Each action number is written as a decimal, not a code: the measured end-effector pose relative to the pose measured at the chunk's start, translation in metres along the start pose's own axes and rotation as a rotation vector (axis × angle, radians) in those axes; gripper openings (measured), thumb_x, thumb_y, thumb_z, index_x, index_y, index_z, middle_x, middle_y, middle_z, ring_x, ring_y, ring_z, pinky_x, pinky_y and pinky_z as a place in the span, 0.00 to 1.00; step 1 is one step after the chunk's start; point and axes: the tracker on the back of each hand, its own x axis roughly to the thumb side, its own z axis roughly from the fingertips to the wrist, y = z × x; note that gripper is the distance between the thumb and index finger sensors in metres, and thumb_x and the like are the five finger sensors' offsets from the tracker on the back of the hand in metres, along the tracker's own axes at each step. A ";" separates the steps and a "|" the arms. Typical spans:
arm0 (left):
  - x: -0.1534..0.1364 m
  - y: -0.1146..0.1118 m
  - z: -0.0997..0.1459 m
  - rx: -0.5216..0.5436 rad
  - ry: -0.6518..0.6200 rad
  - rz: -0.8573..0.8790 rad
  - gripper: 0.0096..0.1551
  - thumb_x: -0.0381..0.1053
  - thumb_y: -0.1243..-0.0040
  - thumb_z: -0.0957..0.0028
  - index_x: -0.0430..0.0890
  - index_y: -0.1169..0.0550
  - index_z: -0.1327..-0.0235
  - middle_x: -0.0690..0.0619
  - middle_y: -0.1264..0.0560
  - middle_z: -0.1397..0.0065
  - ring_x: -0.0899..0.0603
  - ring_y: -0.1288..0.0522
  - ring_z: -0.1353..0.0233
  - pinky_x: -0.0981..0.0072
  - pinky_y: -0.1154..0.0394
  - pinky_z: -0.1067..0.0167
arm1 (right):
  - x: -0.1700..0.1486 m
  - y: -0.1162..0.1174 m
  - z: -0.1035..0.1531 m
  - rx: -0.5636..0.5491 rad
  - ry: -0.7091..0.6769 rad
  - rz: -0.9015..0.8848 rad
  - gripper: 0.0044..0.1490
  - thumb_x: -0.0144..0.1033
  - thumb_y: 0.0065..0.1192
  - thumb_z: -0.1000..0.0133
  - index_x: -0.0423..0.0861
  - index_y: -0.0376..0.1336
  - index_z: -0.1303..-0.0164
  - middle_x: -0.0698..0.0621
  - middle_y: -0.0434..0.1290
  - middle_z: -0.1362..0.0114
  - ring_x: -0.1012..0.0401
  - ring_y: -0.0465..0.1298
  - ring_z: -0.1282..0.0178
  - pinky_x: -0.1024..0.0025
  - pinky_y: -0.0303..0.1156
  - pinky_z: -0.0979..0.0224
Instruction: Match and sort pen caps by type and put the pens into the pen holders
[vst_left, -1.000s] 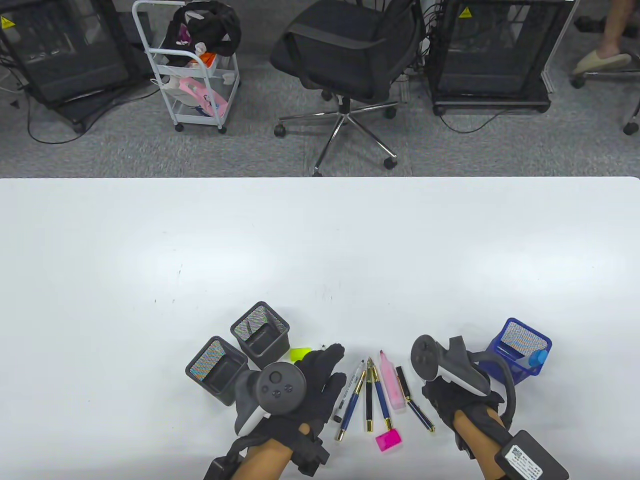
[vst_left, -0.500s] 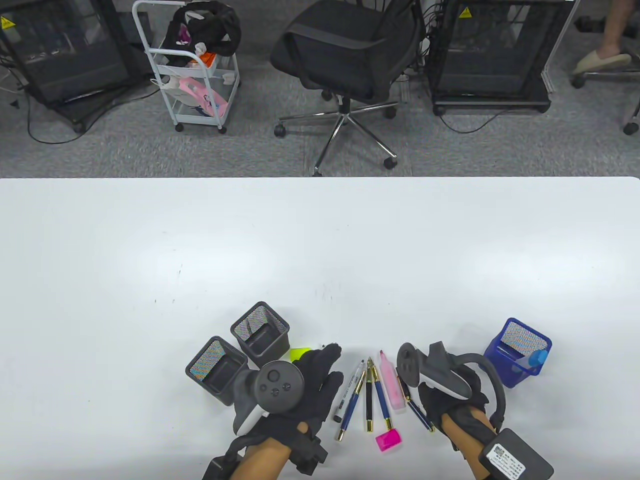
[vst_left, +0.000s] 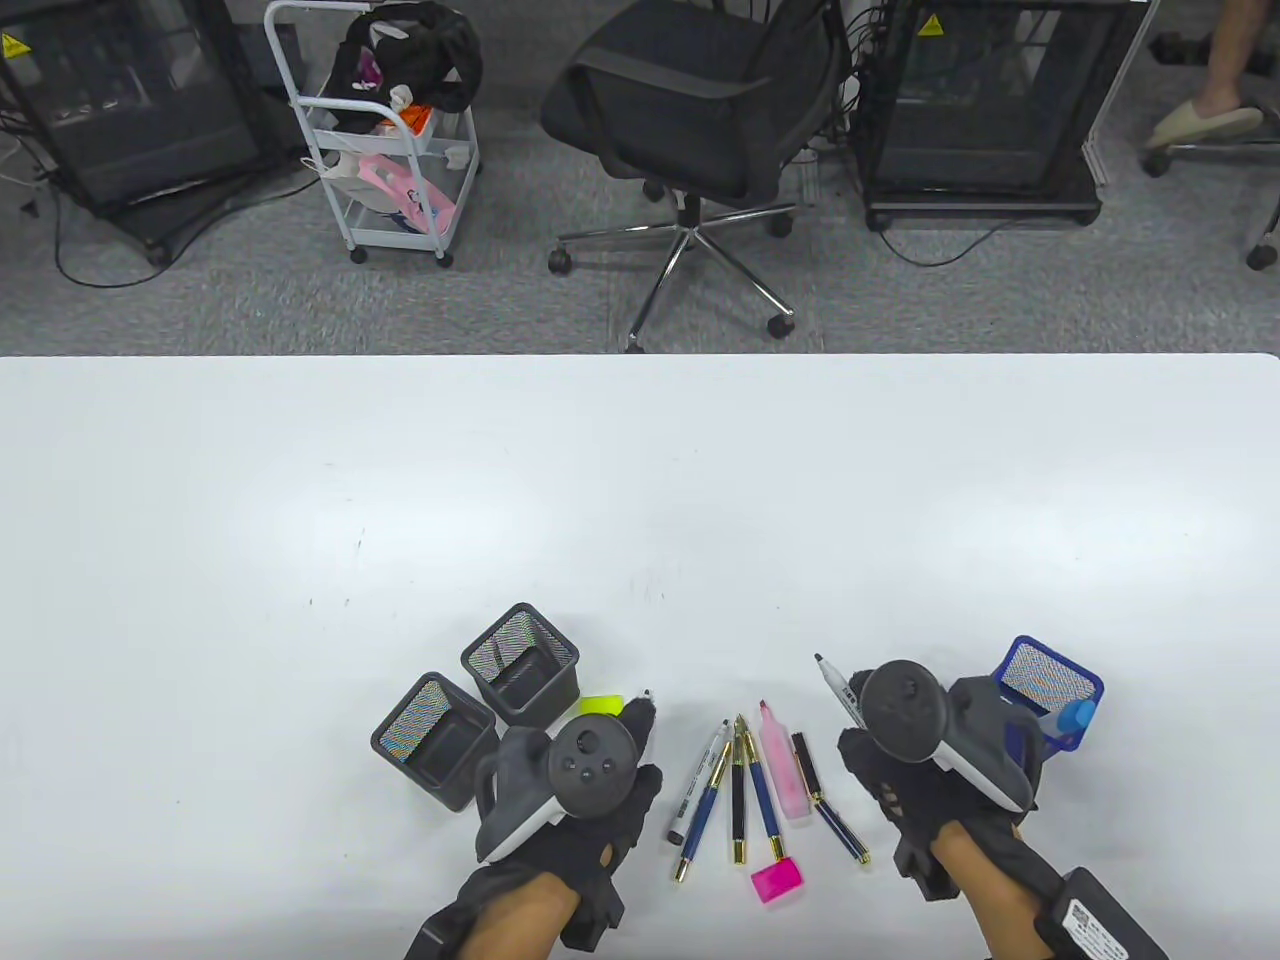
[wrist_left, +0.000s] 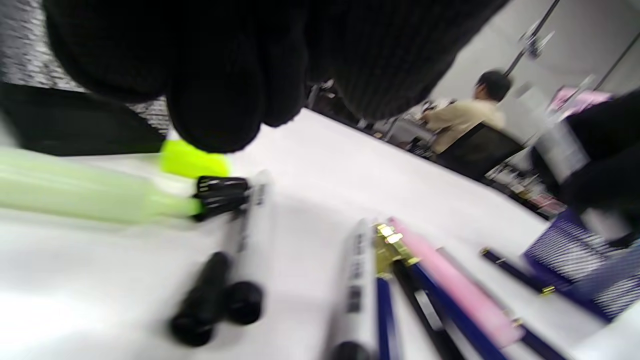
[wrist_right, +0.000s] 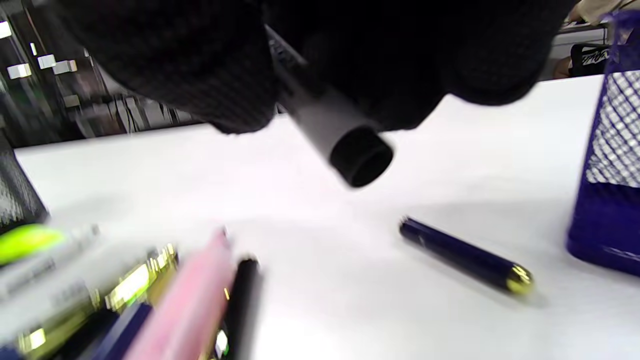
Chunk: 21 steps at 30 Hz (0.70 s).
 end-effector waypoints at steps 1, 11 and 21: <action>0.000 -0.002 -0.001 -0.014 0.026 -0.025 0.36 0.47 0.30 0.50 0.39 0.27 0.27 0.31 0.21 0.34 0.34 0.14 0.47 0.32 0.21 0.48 | -0.001 -0.001 0.001 -0.024 -0.004 -0.016 0.37 0.44 0.81 0.54 0.39 0.68 0.40 0.39 0.81 0.44 0.48 0.84 0.52 0.52 0.83 0.48; 0.013 -0.028 -0.008 -0.094 0.130 -0.331 0.34 0.47 0.25 0.54 0.37 0.21 0.34 0.35 0.14 0.44 0.39 0.10 0.59 0.37 0.17 0.58 | 0.009 0.003 0.005 -0.028 -0.055 0.044 0.36 0.46 0.81 0.53 0.40 0.68 0.41 0.41 0.82 0.44 0.49 0.85 0.52 0.54 0.83 0.48; 0.018 -0.043 -0.013 -0.159 0.115 -0.418 0.34 0.45 0.23 0.55 0.40 0.21 0.33 0.36 0.14 0.44 0.39 0.10 0.60 0.37 0.18 0.58 | 0.010 0.003 0.006 -0.014 -0.061 0.065 0.36 0.47 0.80 0.53 0.40 0.68 0.41 0.41 0.82 0.44 0.48 0.85 0.51 0.54 0.83 0.48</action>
